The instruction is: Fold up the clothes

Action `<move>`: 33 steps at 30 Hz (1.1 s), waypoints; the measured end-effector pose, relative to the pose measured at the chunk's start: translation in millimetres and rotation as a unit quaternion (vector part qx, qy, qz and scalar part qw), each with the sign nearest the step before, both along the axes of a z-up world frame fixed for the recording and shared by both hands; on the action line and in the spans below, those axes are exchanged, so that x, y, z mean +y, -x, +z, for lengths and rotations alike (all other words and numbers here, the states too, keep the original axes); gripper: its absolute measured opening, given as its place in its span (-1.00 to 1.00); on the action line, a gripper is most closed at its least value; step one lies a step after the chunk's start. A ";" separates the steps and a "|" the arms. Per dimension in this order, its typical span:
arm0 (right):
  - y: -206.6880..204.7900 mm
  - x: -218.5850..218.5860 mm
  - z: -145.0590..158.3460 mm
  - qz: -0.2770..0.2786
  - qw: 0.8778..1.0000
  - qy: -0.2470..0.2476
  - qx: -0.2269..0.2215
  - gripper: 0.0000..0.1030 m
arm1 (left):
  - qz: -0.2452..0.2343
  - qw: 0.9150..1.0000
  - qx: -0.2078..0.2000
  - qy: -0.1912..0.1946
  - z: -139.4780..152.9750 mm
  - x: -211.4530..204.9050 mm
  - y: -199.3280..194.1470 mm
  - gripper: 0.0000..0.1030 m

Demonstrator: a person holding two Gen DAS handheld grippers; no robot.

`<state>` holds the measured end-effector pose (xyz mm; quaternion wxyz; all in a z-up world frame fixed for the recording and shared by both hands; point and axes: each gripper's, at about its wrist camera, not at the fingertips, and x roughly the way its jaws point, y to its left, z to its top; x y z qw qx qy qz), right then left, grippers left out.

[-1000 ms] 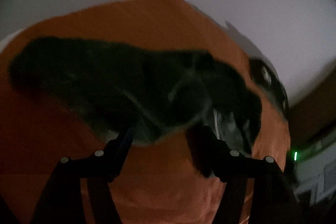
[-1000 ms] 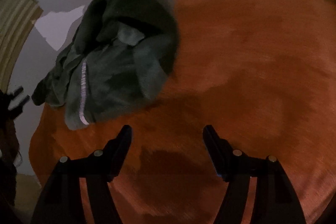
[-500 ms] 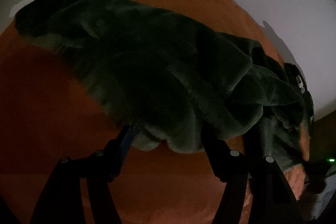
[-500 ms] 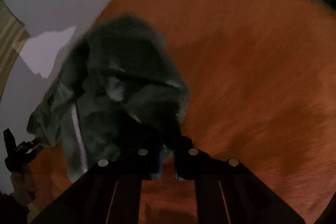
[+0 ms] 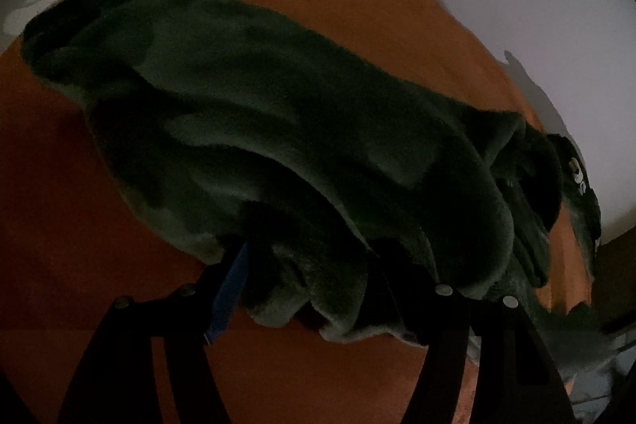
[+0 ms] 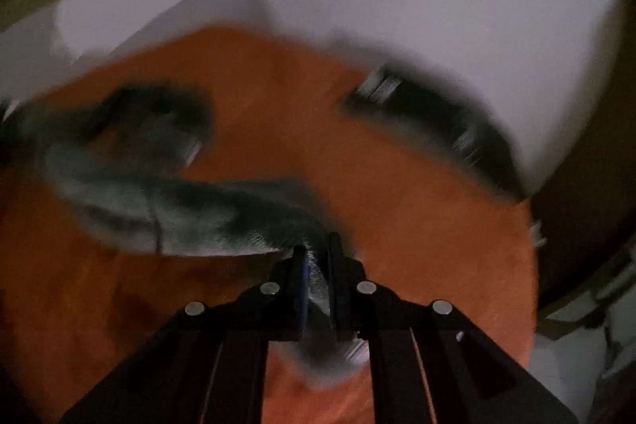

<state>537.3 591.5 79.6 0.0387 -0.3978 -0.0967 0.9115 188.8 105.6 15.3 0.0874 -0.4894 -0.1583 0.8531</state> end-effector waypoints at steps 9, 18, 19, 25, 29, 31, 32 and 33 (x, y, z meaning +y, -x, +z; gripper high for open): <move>-39.1 50.4 -76.2 -0.022 0.967 0.224 -0.119 -0.39 | -0.011 0.998 0.059 0.011 29.8 -35.2 -26.6 -0.78; -70.1 168.9 -90.3 -0.193 0.908 0.366 -0.060 0.34 | -0.009 0.997 0.076 0.033 58.3 -119.8 -96.0 -0.88; -69.9 175.8 -96.9 -0.201 0.899 0.384 -0.059 0.34 | -0.002 0.997 0.069 0.038 54.7 -130.4 -102.3 -0.93; -48.2 188.5 -131.8 -0.214 0.869 0.441 -0.064 0.34 | 0.096 0.995 0.033 -0.009 43.2 -201.7 -100.3 -0.99; -36.3 188.3 -145.0 -0.215 0.867 0.445 -0.058 0.34 | 0.049 0.999 -0.017 -0.012 25.6 -190.5 -96.2 -0.82; -36.9 187.3 -146.6 -0.213 0.872 0.438 -0.054 0.34 | 0.020 0.999 -0.035 -0.026 17.6 -179.1 -95.3 -0.71; -40.5 186.1 -145.3 -0.210 0.879 0.424 -0.052 0.34 | 0.010 0.999 -0.027 -0.028 18.0 -169.1 -94.6 -0.62; -37.9 185.1 -148.6 -0.209 0.885 0.413 -0.053 0.34 | 0.001 0.999 -0.018 -0.030 18.6 -159.0 -93.8 -0.57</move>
